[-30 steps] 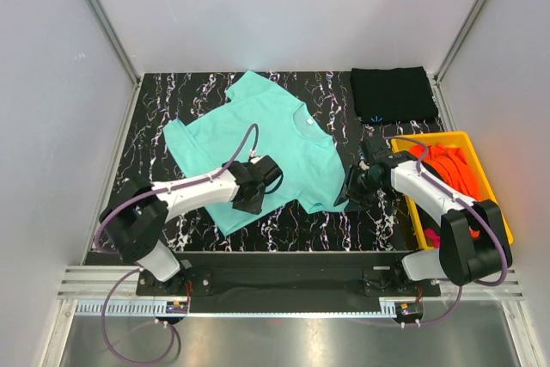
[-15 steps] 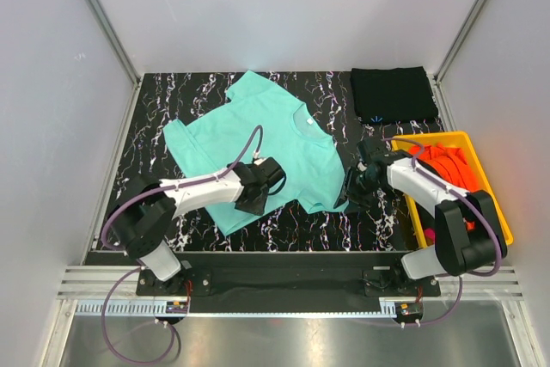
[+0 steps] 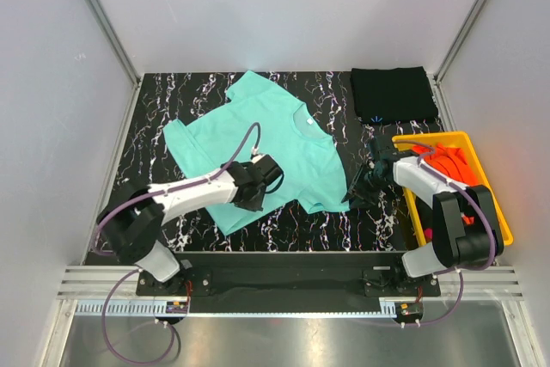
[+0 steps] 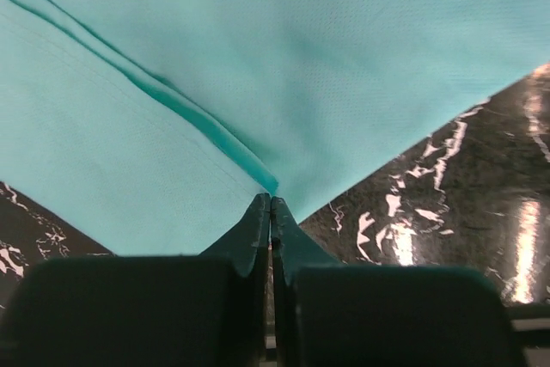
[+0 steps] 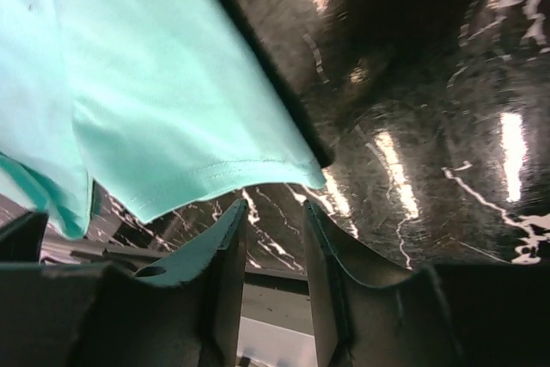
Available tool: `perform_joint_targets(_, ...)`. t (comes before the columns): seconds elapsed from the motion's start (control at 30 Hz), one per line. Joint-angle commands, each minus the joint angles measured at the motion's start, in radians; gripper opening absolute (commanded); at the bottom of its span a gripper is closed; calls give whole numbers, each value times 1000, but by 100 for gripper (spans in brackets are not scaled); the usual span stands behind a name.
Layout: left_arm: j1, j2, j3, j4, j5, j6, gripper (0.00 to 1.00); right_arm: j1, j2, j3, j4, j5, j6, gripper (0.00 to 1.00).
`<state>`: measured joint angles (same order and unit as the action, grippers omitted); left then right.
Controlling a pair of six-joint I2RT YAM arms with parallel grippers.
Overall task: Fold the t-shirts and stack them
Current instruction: Flatten the tshirt out
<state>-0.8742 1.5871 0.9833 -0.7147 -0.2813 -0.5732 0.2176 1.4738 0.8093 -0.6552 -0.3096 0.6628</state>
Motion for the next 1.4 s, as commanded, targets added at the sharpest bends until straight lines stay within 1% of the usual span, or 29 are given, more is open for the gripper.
perform_joint_targets(0.0, -5, -142, 15, 3, -42, 12, 0, -17, 3, -12, 40, 38, 35, 38)
perform_joint_targets(0.1, -5, -229, 9, 1, -44, 12, 0, -15, 37, -12, 60, 38, 41, 36)
perform_joint_targets(0.3, -5, -334, 5, -2, -24, 9, 0, -17, 95, -19, 83, 44, 31, 35)
perform_joint_targets(0.37, -5, -346, 3, -6, -25, 13, 0, -17, 70, -28, 77, 58, 18, 35)
perform_joint_targets(0.47, -3, -363, -1, -14, -32, 16, 0, -17, 40, -22, 46, 95, -9, 38)
perform_joint_targets(0.6, -5, -368, -5, -23, -42, 19, 0, -17, 37, 27, -53, 207, -42, 45)
perform_joint_targets(0.87, -3, -375, 5, -32, -52, 32, 0, -27, 74, 53, -66, 276, -89, 45)
perform_joint_targets(0.93, -3, -377, 2, -34, -52, 33, 0, -29, 83, 57, -57, 280, -113, 45)
perform_joint_targets(1.03, -3, -378, 0, -35, -50, 33, 0, -27, 109, 56, -17, 245, -146, 42)
perform_joint_targets(1.17, -3, -380, -2, -37, -44, 35, 0, -27, 129, 30, 35, 193, -149, 42)
perform_joint_targets(1.37, 0, -392, 2, -38, -47, 33, 0, -29, 146, 28, 68, 185, -146, 41)
